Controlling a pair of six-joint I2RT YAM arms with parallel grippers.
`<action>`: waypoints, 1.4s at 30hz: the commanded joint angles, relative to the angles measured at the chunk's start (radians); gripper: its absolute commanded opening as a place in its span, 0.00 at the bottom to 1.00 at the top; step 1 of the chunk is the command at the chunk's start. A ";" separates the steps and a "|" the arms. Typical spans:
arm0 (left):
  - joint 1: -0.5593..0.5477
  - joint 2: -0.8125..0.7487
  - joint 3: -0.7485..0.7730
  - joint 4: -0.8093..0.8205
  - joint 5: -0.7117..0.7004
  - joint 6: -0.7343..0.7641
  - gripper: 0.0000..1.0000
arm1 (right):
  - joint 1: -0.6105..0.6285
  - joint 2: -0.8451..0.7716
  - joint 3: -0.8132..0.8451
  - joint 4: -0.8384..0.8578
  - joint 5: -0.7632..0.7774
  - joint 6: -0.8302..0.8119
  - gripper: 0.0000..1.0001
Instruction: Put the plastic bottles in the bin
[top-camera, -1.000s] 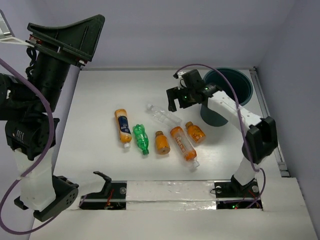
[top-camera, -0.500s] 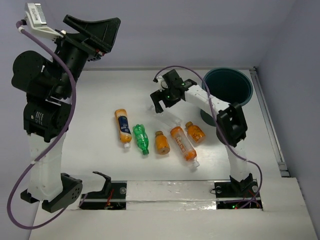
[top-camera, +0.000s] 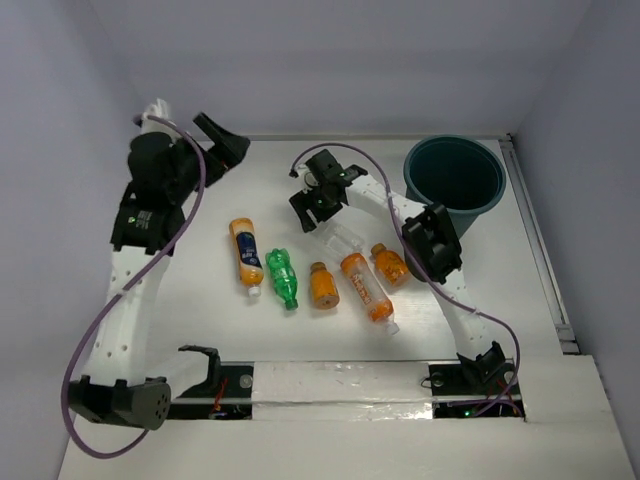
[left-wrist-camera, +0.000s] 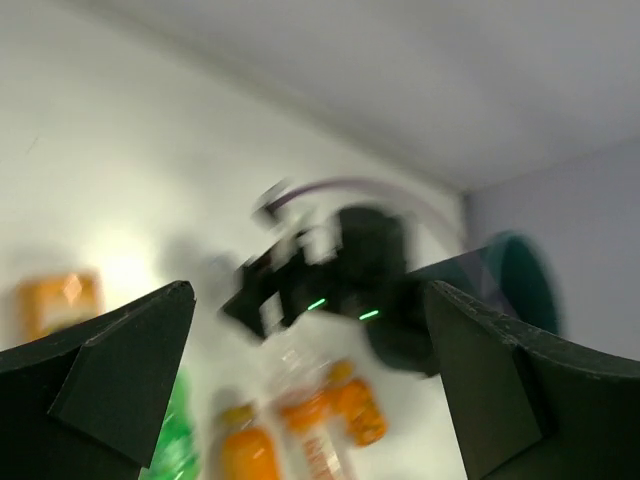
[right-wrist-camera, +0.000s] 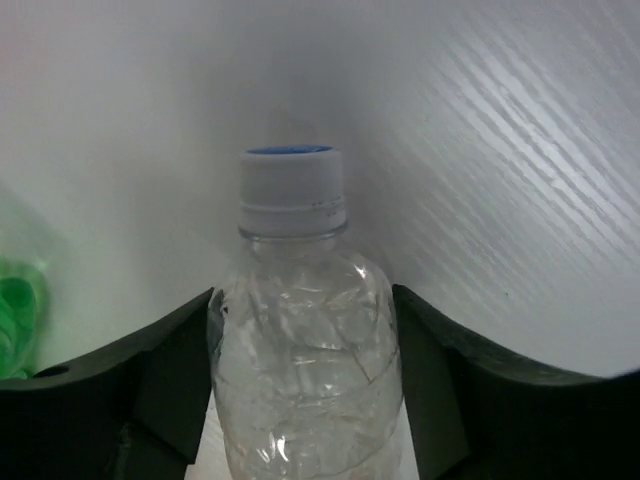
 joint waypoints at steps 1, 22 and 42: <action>0.037 -0.055 -0.155 -0.041 -0.035 0.043 0.99 | -0.004 -0.028 0.062 0.065 0.052 -0.007 0.68; 0.103 -0.009 -0.592 -0.046 -0.126 0.120 0.98 | -0.050 -0.887 -0.002 0.307 0.455 0.133 0.38; 0.103 0.322 -0.508 0.081 -0.098 0.217 0.99 | -0.546 -0.956 -0.393 0.500 0.506 0.279 0.40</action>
